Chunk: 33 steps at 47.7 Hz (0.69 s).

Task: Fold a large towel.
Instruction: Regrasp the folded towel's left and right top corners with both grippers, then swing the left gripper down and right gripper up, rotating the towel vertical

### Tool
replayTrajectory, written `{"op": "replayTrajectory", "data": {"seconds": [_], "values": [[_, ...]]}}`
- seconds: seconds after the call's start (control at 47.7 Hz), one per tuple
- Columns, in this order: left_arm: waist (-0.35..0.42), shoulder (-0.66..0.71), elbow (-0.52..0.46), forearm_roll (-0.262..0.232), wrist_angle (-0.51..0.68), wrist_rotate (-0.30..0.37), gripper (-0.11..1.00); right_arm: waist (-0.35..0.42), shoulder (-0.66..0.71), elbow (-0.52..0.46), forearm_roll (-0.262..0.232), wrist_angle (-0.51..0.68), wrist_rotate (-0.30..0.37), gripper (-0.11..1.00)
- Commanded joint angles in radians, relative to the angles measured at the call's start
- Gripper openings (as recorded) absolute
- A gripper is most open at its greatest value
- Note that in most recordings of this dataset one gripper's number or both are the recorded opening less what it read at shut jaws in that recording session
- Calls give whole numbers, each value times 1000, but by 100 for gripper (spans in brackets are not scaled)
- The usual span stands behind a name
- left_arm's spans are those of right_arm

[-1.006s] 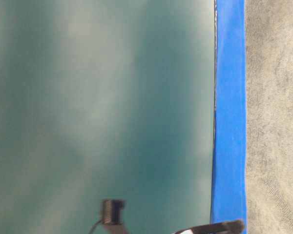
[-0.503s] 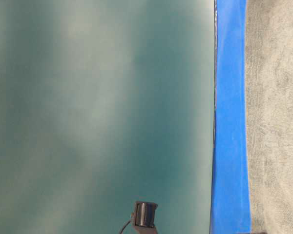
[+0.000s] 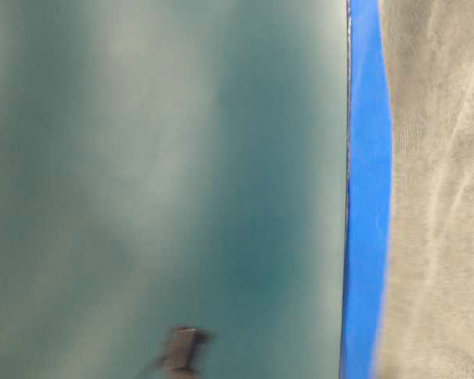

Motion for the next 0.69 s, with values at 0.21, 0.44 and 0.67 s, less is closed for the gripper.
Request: {"op": "replayTrajectory", "data": {"seconds": [0.21,0.44,0.67], "values": [[-91,-325,-144,-2,179,-55,4,176,-221,-192,-2,181,2,2],[-141,-408,-166,-3,204,-98,4,242,-233,-275,-25,170,0,2],[-287,-403,-167,-3,89,-153,4,186,-209,-282,-135,158,15,2]]}}
